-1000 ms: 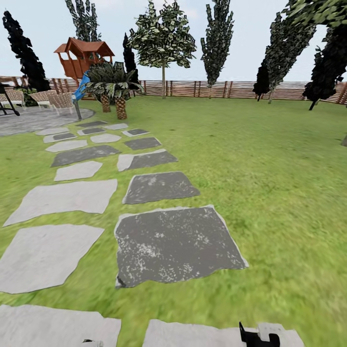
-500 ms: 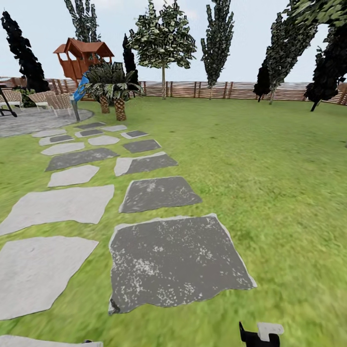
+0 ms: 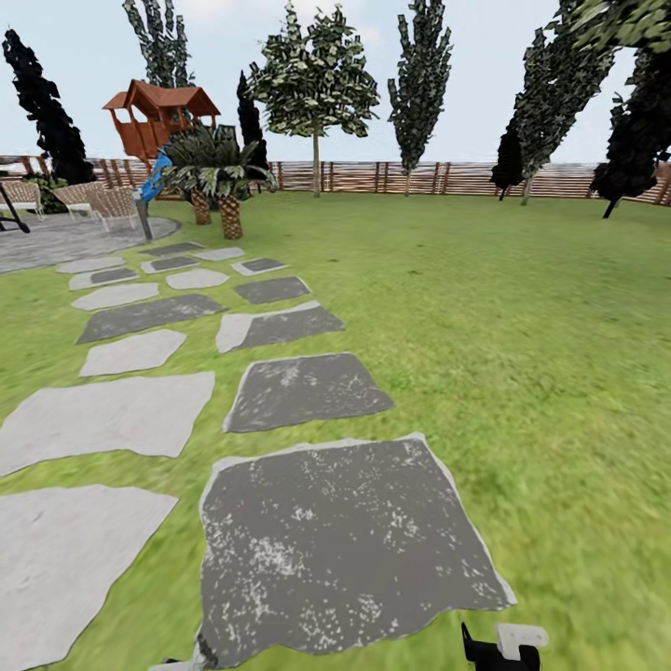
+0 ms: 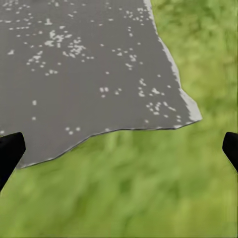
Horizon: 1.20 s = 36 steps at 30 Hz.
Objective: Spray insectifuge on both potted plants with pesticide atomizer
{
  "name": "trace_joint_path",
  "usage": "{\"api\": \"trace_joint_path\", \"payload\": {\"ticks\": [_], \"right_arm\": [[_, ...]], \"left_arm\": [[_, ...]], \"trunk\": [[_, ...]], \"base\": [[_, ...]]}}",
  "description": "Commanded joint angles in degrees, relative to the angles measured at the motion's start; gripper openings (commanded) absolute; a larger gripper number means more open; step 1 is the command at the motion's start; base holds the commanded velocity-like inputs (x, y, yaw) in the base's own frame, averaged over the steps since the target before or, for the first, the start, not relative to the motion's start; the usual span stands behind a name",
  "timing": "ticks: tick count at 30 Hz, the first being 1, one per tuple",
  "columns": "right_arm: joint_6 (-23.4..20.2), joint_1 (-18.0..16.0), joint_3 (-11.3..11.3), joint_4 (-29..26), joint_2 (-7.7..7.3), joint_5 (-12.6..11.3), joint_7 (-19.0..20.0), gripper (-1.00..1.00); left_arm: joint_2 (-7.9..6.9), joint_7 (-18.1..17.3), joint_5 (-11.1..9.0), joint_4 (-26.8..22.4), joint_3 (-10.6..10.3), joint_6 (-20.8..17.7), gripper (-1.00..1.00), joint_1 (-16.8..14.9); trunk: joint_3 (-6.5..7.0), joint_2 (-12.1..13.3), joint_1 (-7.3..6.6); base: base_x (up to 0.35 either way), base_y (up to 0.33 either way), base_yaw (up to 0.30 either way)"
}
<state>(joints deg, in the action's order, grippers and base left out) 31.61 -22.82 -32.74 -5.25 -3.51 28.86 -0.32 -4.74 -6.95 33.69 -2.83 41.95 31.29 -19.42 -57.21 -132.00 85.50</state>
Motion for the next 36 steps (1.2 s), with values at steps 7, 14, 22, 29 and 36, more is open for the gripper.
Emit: {"api": "trace_joint_path", "payload": {"ticks": [7,14,22,29,36], "right_arm": [[0.20,-0.05,-0.48,0.06,0.00,0.58,-0.03,1.00],[0.20,-0.06,-0.48,0.06,0.00,0.58,-0.03,1.00],[0.20,-0.04,-0.48,0.06,0.00,0.58,-0.03,1.00],[0.20,-0.07,-0.48,0.06,0.00,0.58,-0.03,1.00],[0.20,-0.05,-0.48,0.06,0.00,0.58,-0.03,1.00]], "left_arm": [[-0.01,-0.43,0.06,0.02,0.50,0.09,-1.00,-0.03],[0.07,-0.43,0.06,0.04,0.50,0.09,-1.00,-0.02],[0.07,-0.43,0.06,0.10,0.50,0.09,-1.00,-0.02],[0.07,-0.43,0.06,0.10,0.50,0.09,-1.00,-0.02],[0.08,-0.43,0.06,0.16,0.50,0.09,-1.00,-0.01]], "trunk": [[-0.05,-0.02,0.02],[-0.05,-0.02,0.02],[-0.05,-0.02,0.02],[-0.05,-0.02,0.02],[-0.05,-0.02,0.02]], "base": [[0.340,0.000,0.000],[0.340,0.000,0.000],[0.340,0.000,0.000],[0.340,0.000,0.000],[0.340,0.000,0.000]]}}
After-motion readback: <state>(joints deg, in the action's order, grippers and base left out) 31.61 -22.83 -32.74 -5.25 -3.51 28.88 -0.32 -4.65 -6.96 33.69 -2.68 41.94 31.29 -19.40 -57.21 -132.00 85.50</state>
